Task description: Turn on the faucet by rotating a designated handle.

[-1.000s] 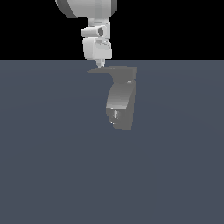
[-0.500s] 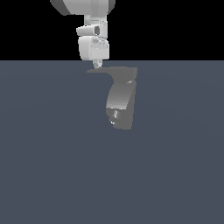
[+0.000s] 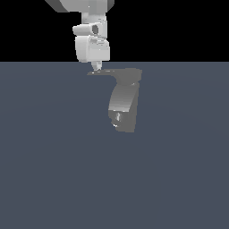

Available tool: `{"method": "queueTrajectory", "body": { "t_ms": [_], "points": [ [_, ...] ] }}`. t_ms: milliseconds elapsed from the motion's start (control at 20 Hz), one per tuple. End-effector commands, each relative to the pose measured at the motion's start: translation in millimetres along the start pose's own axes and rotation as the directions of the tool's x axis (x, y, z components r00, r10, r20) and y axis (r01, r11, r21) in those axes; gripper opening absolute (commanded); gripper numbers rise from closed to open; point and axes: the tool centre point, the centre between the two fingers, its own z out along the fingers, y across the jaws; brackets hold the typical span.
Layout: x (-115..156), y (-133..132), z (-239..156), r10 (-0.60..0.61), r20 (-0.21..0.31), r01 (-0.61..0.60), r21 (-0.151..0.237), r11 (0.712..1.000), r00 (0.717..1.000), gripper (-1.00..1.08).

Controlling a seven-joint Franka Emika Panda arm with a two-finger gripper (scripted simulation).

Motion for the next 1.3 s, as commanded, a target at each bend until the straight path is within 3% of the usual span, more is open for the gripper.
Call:
{"method": "queueTrajectory", "body": {
  "t_ms": [0, 650, 1250],
  "points": [
    [-0.9, 9.6, -0.1, -0.002, -0.002, 0.002, -0.004, 1.0, 1.0, -1.0],
    [-2.5, 46.6, -0.5, -0.001, -0.001, 0.001, -0.004, 1.0, 1.0, -1.0],
    [21.1, 64.8, -0.3, -0.013, -0.001, 0.013, -0.002, 1.0, 1.0, -1.0]
  ]
}}
